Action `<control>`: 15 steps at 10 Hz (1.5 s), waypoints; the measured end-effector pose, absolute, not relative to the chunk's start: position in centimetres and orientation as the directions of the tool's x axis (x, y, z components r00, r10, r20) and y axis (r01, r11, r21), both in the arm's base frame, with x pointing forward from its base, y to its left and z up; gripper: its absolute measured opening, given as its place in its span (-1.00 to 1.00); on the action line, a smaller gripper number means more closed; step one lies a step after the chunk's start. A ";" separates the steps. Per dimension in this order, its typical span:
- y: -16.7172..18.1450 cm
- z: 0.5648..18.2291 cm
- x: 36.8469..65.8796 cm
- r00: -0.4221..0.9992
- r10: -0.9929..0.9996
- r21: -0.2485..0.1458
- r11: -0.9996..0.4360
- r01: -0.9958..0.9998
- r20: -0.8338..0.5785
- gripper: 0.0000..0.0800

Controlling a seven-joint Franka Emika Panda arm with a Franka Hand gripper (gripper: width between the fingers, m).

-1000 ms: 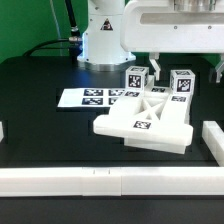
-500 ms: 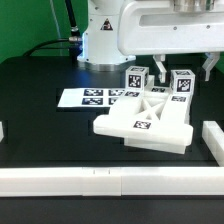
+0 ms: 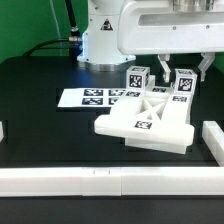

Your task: Assemble chair

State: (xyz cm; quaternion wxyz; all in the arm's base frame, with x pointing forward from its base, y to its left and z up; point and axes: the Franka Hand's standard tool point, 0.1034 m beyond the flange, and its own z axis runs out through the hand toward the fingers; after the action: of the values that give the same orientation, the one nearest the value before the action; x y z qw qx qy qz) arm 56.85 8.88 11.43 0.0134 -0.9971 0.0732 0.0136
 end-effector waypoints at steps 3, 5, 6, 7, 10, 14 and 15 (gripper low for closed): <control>8.8 11.4 57.1 0.919 -0.394 -0.026 -0.919 -0.394 -0.018 -0.28; 8.9 11.4 57.1 0.830 -0.557 -0.030 -0.830 -0.557 -0.021 -0.28; 8.9 11.4 57.2 0.808 -0.589 -0.030 -0.807 -0.589 -0.023 -0.28; 9.0 11.4 57.2 0.743 -0.669 -0.029 -0.742 -0.670 -0.027 -0.28; 9.2 11.5 57.2 0.591 -0.806 -0.026 -0.590 -0.807 -0.032 -0.28; 9.5 11.4 57.4 0.318 -0.947 -0.039 -0.316 -0.948 -0.044 -0.28; 9.5 11.4 57.4 0.305 -0.951 -0.039 -0.303 -0.952 -0.047 -0.28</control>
Offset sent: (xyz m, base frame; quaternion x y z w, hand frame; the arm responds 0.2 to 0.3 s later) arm -0.0037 -0.0036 0.0025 0.0232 0.0181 0.2446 0.9692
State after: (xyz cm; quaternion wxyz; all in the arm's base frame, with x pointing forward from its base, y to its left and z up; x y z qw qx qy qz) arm 57.39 9.50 11.41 0.0294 -0.8072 0.5895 0.0074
